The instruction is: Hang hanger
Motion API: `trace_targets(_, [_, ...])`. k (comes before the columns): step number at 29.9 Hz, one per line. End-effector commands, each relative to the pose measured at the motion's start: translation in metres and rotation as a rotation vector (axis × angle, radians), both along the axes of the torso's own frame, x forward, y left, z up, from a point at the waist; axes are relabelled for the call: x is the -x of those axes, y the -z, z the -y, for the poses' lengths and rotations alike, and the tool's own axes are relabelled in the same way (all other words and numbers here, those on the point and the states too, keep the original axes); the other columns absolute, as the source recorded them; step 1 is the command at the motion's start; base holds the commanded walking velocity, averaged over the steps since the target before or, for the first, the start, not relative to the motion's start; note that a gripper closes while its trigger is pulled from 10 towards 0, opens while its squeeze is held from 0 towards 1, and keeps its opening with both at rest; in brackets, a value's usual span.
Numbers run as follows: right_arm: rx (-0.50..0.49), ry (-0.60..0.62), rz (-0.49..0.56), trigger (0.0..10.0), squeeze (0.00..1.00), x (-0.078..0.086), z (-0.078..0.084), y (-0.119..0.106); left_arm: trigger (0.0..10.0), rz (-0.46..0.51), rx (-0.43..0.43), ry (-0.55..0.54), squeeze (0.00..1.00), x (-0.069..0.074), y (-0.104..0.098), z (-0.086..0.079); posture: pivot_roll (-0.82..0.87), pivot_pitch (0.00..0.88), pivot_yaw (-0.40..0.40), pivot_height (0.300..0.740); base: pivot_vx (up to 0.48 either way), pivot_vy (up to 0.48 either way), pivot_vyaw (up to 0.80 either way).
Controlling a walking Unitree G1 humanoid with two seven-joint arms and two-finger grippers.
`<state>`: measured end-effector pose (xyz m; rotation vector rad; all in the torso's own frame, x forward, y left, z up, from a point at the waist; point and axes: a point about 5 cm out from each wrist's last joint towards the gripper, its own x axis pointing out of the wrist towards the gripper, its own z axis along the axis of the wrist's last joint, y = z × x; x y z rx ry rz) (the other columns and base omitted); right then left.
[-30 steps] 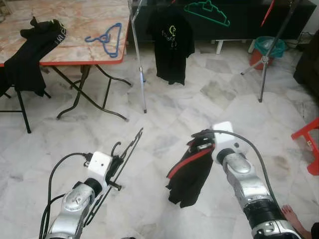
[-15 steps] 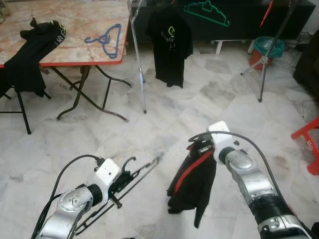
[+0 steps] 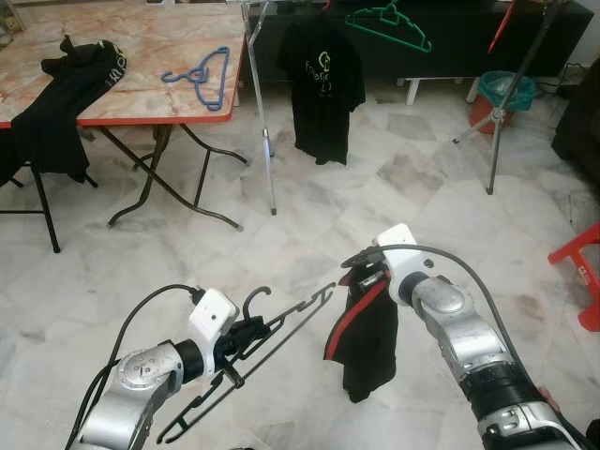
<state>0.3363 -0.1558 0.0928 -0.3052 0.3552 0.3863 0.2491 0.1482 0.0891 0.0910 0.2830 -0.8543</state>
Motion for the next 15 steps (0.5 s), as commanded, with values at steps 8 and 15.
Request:
trace_targets(8, [0.015,0.014,0.008,10.0,0.0,-0.002,0.005,-0.004,10.0,-0.102,0.003,0.119,0.0,0.019,0.001,-0.004,0.06,0.111,-0.001,0.74,0.0,0.0,0.0])
trace_targets(15, [0.023,0.022,0.026,10.0,0.0,-0.007,0.009,-0.01,10.0,-0.107,0.093,0.141,0.0,0.02,-0.01,0.001,0.06,0.109,0.0,0.74,0.0,0.0,0.0])
